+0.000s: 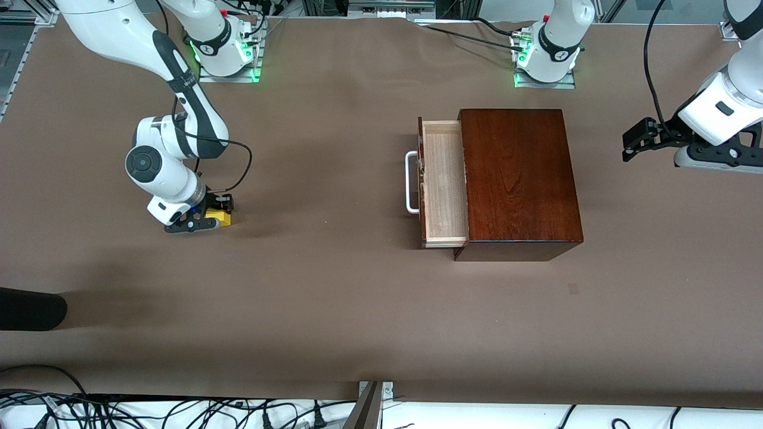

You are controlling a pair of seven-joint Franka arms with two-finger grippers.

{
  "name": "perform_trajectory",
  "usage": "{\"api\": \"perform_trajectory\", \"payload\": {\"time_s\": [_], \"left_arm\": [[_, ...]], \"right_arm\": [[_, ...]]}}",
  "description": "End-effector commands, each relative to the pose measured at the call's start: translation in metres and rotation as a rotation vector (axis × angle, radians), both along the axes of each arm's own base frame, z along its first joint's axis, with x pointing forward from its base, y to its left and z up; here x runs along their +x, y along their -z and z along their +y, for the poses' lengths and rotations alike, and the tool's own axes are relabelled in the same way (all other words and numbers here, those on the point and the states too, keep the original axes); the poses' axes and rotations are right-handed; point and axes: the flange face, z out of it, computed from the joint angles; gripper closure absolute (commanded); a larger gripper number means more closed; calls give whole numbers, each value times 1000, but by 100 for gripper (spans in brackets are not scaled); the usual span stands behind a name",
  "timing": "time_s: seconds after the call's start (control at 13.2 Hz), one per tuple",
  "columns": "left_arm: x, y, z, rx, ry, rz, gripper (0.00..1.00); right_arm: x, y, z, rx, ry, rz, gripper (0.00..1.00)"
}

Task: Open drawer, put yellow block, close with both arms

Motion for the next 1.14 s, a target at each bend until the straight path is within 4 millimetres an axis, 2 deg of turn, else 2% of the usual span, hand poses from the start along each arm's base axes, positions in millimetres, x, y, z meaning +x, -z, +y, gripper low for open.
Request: {"api": "perform_trajectory", "payload": {"time_s": [0.0,0.08,0.23,0.53,0.68,0.83,0.91,1.06], "left_arm": [[6,-5,-4,-13,-1,10,0],[6,-5,-4,-13,2,10,0],[6,-5,-4,-13,2,10,0],[6,-6,-6,-13,1,8,0],[9,-11,-10,-14,5,-2,0],[11,-13,-13,-13,10,-8,0],[11,-13,-14,-13,13,-8,0],[10,-12,-18,-14,21,-2,0]], "right_arm": [[6,-11,3,14,6,-26,91],[9,-25,9,19,-4,-30,95],[18,-61,31,33,-39,-30,95],[54,-143,74,44,-97,19,95],[62,-181,105,59,-141,25,95],[60,-211,141,72,-195,30,95],[55,-231,165,73,-237,35,95],[42,-257,213,67,-320,62,95]]}}
